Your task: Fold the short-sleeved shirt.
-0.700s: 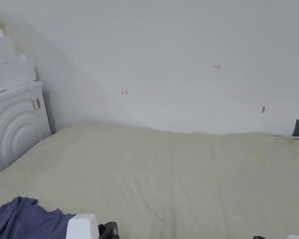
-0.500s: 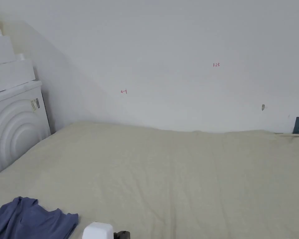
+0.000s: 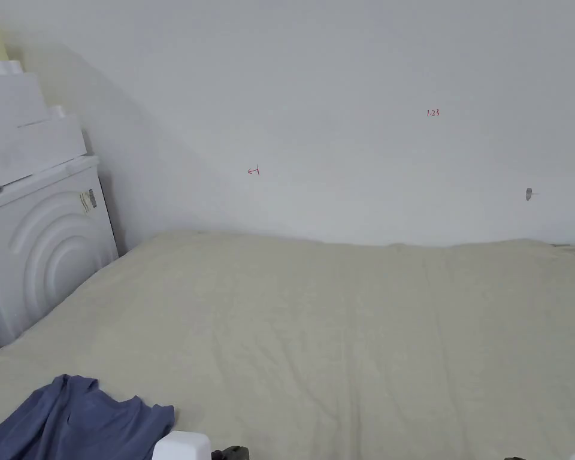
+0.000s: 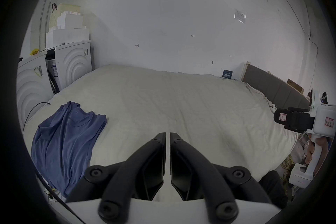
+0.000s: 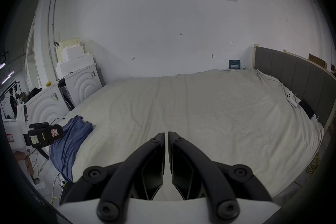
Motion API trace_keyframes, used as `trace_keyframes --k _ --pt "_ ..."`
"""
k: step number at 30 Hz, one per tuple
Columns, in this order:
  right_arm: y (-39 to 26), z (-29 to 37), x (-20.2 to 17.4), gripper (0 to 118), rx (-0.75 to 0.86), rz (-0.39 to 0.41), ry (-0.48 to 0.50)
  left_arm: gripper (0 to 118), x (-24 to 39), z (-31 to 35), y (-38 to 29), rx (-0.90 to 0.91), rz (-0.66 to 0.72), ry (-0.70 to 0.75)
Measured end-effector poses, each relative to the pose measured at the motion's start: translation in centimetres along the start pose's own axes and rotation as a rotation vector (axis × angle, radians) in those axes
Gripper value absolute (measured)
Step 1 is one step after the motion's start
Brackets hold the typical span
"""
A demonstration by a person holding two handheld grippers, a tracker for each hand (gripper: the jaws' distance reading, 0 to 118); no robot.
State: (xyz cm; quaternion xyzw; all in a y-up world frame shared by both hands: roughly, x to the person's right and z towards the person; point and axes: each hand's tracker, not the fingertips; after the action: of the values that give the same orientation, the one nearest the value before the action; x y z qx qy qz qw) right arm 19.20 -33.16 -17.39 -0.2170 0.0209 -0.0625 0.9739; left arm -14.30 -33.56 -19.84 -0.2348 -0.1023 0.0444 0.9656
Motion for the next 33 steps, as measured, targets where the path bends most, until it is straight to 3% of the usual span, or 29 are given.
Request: trace_keyframes --k 3,6,10,13,16,21,30,33 --pt "0.0 0.0 -0.1 4 -0.007 -0.001 0.013 10 -0.5 -0.2 0.2 0.008 0.018 -0.003" --pt "0.0 0.2 -0.3 4 -0.017 0.002 0.035 34 -3.1 -1.0 0.4 -0.036 0.078 0.034" --pt "-0.5 0.2 -0.2 4 -0.041 0.001 0.051 84 -9.2 -1.9 0.4 -0.082 0.069 0.075" --pt "-1.1 -0.4 -0.2 4 -0.077 -0.012 0.053 105 -15.1 -3.5 0.8 -0.138 0.015 0.173" --pt "-1.8 -1.3 -0.4 5 -0.121 -0.018 0.031 105 -21.3 -6.2 1.4 -0.209 -0.037 0.271" --pt "-3.1 -3.3 -0.9 5 -0.226 -0.081 0.029 105 -30.1 -11.8 0.5 -0.346 0.008 0.237" --pt "-3.9 -6.1 -2.6 5 -0.330 0.022 -0.057 104 -36.8 -19.5 -4.1 -0.483 -0.008 0.297" --pt "-4.0 -6.6 -2.9 5 -0.337 0.027 -0.050 107 -37.3 -19.7 -5.1 -0.396 0.018 0.316"
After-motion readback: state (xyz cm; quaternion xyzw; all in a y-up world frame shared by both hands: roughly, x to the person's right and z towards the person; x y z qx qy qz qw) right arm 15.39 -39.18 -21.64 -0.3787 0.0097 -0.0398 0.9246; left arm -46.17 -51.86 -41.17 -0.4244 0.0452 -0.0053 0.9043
